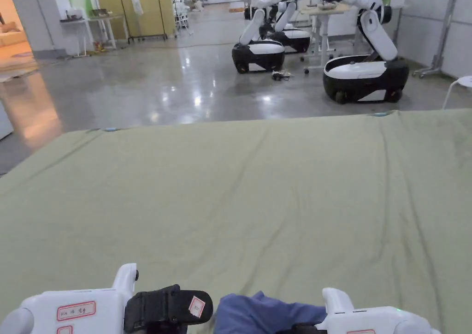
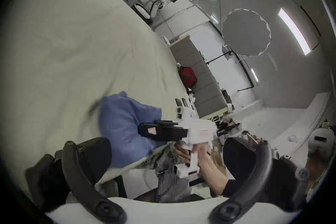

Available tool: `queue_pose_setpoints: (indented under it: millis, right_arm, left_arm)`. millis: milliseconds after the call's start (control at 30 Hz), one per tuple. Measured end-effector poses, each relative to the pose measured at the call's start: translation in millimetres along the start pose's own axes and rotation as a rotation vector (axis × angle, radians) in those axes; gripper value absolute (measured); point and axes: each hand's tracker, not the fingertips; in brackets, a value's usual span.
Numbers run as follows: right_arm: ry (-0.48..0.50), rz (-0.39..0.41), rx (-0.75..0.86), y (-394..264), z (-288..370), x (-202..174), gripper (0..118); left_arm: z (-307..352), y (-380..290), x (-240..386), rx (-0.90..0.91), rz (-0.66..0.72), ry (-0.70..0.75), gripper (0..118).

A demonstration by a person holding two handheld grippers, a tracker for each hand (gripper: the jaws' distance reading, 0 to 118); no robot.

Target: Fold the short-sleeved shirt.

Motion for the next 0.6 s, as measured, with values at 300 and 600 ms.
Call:
queue_pose_setpoints:
  millis: [300,600]
  right_arm:
    - [0.222,-0.132,0.04,0.4,7.0,34.7,3]
    - [0.289,-0.194,0.047,-8.4,21.5,57.4,3]
  left_arm:
    - [-34.0,-0.9,-59.5,-0.097,0.134,0.084,118]
    - [-141.8,30.4,-58.5,-0.259,0.193,0.078,118]
